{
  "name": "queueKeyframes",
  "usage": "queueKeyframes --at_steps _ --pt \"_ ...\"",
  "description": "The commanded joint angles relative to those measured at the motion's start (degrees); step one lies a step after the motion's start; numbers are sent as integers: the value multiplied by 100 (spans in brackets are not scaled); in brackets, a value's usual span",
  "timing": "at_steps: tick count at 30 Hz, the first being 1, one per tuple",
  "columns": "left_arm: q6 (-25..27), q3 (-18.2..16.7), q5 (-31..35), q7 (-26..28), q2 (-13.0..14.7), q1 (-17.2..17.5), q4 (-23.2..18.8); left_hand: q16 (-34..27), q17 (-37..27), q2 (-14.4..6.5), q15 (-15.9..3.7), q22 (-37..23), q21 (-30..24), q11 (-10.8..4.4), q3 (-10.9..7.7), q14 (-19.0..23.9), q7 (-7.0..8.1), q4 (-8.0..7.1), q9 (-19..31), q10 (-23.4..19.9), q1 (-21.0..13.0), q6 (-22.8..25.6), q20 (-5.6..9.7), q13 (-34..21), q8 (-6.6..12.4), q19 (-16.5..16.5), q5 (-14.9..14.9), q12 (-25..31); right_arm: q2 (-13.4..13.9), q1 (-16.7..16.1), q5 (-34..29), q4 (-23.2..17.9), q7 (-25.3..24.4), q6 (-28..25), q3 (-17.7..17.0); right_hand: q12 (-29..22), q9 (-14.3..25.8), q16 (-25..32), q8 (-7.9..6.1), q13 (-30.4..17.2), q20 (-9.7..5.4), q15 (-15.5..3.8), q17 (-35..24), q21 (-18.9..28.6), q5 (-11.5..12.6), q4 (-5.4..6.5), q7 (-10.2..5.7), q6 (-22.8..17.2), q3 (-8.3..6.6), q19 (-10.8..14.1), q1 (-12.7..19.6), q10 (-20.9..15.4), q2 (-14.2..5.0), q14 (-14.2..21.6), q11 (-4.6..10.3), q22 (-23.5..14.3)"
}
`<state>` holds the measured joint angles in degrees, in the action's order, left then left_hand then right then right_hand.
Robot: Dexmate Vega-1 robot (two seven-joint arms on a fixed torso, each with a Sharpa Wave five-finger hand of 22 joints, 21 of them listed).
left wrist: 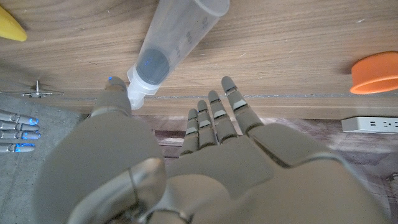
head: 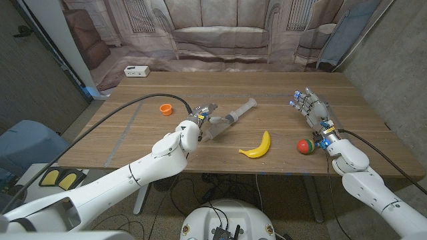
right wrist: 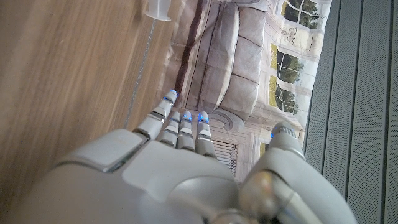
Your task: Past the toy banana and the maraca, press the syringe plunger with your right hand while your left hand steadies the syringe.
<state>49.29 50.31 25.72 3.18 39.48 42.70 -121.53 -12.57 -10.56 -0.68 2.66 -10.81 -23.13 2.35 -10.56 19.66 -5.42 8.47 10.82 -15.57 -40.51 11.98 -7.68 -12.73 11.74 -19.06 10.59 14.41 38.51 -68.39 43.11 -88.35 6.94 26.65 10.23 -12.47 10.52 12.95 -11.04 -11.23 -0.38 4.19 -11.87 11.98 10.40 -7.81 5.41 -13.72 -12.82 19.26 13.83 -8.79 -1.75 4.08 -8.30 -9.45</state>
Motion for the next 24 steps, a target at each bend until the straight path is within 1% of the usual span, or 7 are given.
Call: queueKeyframes --at_steps 1,12,15,20,22,24 --pt "280 288 49 -234 -16 -238 16 -4 -5 -13 3 -33 -44 30 -17 65 -19 -42 5 -63 -12 27 -85 -27 -12 -46 0 34 -32 7 28 68 56 39 4 1 30 -4 -33 -17 -7 30 -10 -2 32 7 23 -60 -25 34 57 -53 -20 40 -23 -30" --pt "396 439 37 -214 -72 -312 85 -8 -3 -51 -6 -38 -56 17 -59 128 -26 -22 6 -93 -73 65 -103 -34 -5 -97 16 39 -2 -34 38 33 23 -6 -19 4 30 -8 -35 -18 -1 33 -12 -10 29 6 27 -71 -25 41 67 -59 -27 46 -24 -31" --pt "585 591 230 -143 -93 -349 72 -6 -2 -67 -6 -39 -58 10 -77 141 -23 -14 6 -109 -100 81 -105 -35 -1 -108 22 43 -1 -44 54 31 17 -19 -27 6 30 -8 -34 -18 0 34 -13 -13 29 7 31 -72 -25 42 69 -60 -32 48 -20 -31" --pt "809 841 548 29 -199 -393 193 -19 -1 -68 -50 -41 -54 -46 -92 223 2 -6 6 -200 -121 141 -110 -36 14 -116 25 69 4 -48 64 42 42 -13 -33 7 30 -12 -34 -18 -1 36 -14 -18 27 7 28 -76 -21 45 69 -63 -29 47 -25 -31" --pt "846 927 623 16 -217 -428 225 -19 0 -68 -61 -42 -56 -57 -94 234 8 -6 6 -213 -124 156 -114 -36 18 -125 25 73 7 -50 57 44 46 -8 -33 8 30 -12 -34 -19 4 35 -15 -19 26 8 28 -76 -19 44 68 -64 -28 49 -26 -31" --pt "758 909 571 6 -215 -411 247 -18 -1 -67 -66 -42 -56 -65 -93 239 17 -9 6 -219 -119 168 -114 -36 21 -130 24 73 2 -58 84 35 44 -24 -39 8 30 -13 -31 -19 7 37 -15 -20 26 8 23 -71 -19 47 70 -67 -29 50 -26 -31"
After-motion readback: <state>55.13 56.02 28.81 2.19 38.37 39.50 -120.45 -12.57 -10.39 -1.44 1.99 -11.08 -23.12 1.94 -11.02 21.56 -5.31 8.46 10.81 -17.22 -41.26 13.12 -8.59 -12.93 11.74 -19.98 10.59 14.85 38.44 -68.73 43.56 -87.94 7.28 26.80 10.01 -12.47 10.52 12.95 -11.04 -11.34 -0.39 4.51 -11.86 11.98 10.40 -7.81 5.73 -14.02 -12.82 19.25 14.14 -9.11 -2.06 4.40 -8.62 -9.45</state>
